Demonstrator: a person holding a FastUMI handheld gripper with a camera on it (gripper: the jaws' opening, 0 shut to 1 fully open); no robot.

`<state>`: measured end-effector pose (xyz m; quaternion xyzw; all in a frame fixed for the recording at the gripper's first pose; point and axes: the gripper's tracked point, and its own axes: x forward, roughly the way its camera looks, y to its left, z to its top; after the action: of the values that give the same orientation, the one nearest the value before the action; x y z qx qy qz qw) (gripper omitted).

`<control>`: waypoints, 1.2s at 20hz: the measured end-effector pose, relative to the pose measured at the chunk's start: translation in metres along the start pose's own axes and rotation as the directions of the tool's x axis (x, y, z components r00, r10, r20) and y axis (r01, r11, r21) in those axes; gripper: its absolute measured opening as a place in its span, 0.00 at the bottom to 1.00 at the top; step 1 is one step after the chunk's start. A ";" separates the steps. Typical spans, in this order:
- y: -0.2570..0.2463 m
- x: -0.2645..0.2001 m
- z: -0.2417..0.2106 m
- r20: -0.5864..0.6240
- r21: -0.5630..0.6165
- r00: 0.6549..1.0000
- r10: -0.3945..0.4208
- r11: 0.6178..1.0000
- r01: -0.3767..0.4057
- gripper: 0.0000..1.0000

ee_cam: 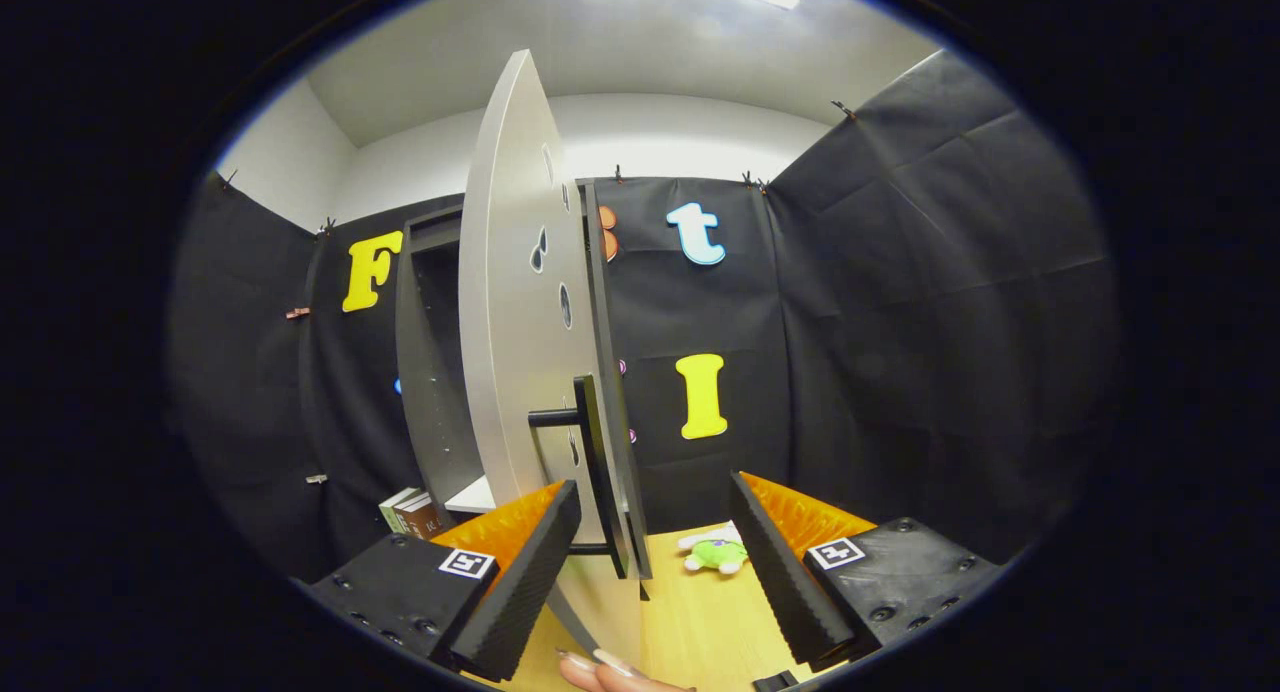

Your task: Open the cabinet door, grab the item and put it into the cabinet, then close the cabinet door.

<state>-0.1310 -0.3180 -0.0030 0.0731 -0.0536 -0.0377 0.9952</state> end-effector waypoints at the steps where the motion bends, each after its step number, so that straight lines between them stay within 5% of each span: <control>1: 0.013 0.000 -0.002 -0.001 0.000 1.000 0.003 1.000 -0.003 0.98; 14: 0.204 0.018 -0.046 -0.019 -0.009 0.991 0.136 0.991 -0.136 0.98; 24: 0.263 0.003 -0.055 -0.030 -0.070 0.984 0.178 0.981 -0.179 0.99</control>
<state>-0.1038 -0.0512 -0.0178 0.0326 -0.0466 0.0506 0.9971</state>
